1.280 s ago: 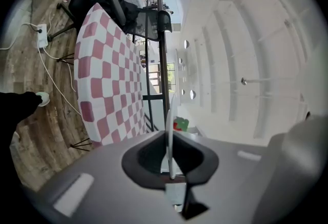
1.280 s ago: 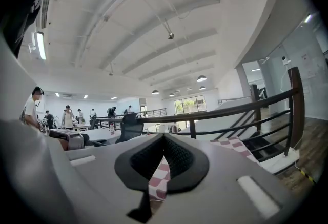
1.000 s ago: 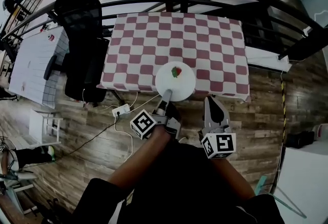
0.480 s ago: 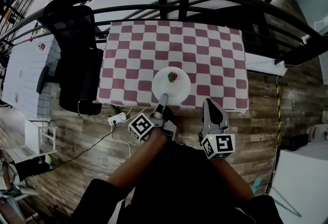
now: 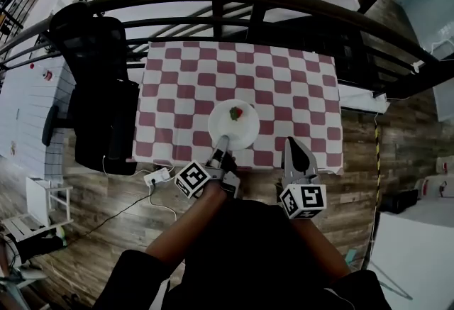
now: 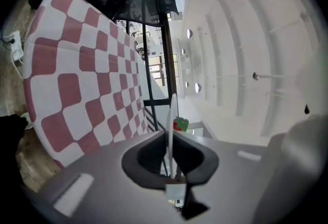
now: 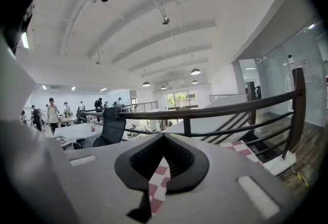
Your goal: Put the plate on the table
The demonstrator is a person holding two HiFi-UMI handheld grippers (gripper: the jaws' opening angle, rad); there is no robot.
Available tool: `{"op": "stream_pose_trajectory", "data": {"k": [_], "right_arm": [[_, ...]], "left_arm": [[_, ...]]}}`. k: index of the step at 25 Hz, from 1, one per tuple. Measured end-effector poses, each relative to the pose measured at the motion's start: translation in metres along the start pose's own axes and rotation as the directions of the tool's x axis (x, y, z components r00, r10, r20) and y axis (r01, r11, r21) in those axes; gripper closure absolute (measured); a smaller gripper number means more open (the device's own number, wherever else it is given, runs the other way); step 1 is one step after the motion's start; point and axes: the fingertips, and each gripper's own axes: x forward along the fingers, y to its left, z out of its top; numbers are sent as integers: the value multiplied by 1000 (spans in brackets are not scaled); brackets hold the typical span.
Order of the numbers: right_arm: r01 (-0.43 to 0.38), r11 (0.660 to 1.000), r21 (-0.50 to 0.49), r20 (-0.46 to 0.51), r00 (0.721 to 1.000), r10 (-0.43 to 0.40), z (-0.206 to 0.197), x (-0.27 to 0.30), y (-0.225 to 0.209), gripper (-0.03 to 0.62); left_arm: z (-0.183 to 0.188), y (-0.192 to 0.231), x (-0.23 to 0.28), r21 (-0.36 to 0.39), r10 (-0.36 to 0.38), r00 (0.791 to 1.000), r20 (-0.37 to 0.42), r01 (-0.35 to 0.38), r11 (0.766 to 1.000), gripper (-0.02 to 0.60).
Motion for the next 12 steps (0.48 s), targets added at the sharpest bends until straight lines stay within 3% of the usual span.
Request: {"op": "stream_pose_trajectory", "data": {"k": [5,12], "right_arm": [[-16,1000,18,11,1000,16,10,39,11,597],[-47,996,-72,18,999,48,15,79,32,597]], "left_arm": [[13,5,14,-43,12,1000,-19,-13,999,554],[35,16,35,-2,20,999,-41,-20,1000,554]]}}
